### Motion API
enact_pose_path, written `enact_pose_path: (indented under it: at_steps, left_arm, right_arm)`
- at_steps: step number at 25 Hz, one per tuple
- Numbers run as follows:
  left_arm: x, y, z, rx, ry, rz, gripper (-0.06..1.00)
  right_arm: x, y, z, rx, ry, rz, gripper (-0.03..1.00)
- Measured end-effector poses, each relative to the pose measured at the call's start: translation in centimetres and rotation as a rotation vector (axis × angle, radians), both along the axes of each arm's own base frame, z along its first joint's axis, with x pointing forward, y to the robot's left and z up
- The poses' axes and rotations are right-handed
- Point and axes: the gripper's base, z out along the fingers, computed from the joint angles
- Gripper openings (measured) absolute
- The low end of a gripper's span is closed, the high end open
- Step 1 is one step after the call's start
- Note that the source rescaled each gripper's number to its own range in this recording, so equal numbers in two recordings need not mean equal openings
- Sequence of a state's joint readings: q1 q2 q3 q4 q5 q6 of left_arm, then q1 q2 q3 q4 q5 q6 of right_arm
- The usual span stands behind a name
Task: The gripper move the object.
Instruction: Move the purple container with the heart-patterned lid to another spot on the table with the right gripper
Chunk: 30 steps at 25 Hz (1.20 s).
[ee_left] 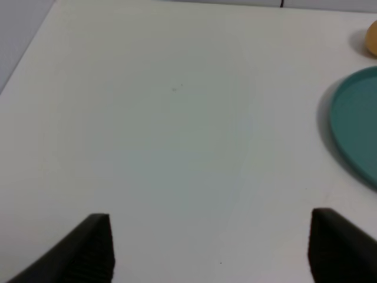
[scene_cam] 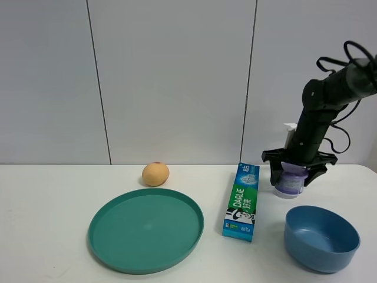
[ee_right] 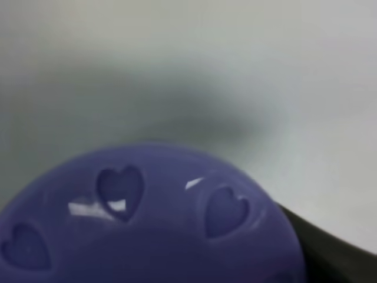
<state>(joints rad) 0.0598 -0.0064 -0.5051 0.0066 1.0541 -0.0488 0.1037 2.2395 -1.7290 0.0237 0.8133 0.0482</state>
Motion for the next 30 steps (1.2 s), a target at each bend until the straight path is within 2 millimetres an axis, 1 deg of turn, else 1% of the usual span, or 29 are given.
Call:
enact_pose_path:
  at_steps: [3, 4, 6, 8, 9, 11, 13, 15, 17, 18, 21, 22, 25, 28, 30]
  left_arm:
    - [0.0, 0.0, 0.0, 0.000, 0.000, 0.000, 1.00]
    - [0.0, 0.0, 0.0, 0.000, 0.000, 0.000, 1.00]
    - [0.0, 0.0, 0.0, 0.000, 0.000, 0.000, 1.00]
    - [0.0, 0.0, 0.0, 0.000, 0.000, 0.000, 1.00]
    - [0.0, 0.0, 0.0, 0.000, 0.000, 0.000, 1.00]
    - [0.0, 0.0, 0.0, 0.001, 0.000, 0.001, 1.00]
    - [0.0, 0.0, 0.0, 0.001, 0.000, 0.001, 1.00]
    - [0.0, 0.0, 0.0, 0.001, 0.000, 0.001, 1.00]
    - [0.0, 0.0, 0.0, 0.001, 0.000, 0.001, 1.00]
    - [0.0, 0.0, 0.0, 0.001, 0.000, 0.001, 1.00]
    - [0.0, 0.0, 0.0, 0.001, 0.000, 0.001, 1.00]
    - [0.0, 0.0, 0.0, 0.001, 0.000, 0.001, 1.00]
    - [0.0, 0.0, 0.0, 0.001, 0.000, 0.001, 1.00]
    - [0.0, 0.0, 0.0, 0.002, 0.000, 0.000, 1.00]
    - [0.0, 0.0, 0.0, 0.002, 0.000, 0.000, 1.00]
  right_arm:
    - [-1.3, 0.0, 5.2, 0.006, -0.043, 0.041, 0.00]
    - [-2.0, 0.1, 7.4, 0.016, -0.069, 0.062, 0.00]
    - [-3.6, 0.5, 11.5, 0.063, -0.114, 0.119, 0.00]
    - [-5.6, 1.4, 15.6, 0.107, -0.186, 0.223, 0.00]
    - [-6.7, 2.2, 17.5, 0.137, -0.225, 0.277, 0.00]
    - [-8.8, 4.3, 20.7, 0.184, -0.303, 0.406, 0.00]
    - [-10.9, 7.3, 23.5, 0.230, -0.364, 0.532, 0.00]
    - [-12.4, 10.2, 25.8, 0.257, -0.404, 0.644, 0.00]
    - [-13.7, 13.2, 27.3, 0.267, -0.429, 0.745, 0.00]
    - [-14.0, 14.5, 28.0, 0.268, -0.451, 0.784, 0.00]
    - [-14.9, 19.1, 29.0, 0.261, -0.505, 0.896, 0.00]
    - [-15.1, 20.9, 28.9, 0.265, -0.516, 0.931, 0.00]
    - [-15.5, 25.6, 27.7, 0.278, -0.520, 1.021, 0.00]
    - [-15.5, 30.1, 25.2, 0.305, -0.531, 1.078, 0.00]
    - [-14.9, 32.6, 22.9, 0.319, -0.541, 1.088, 0.00]
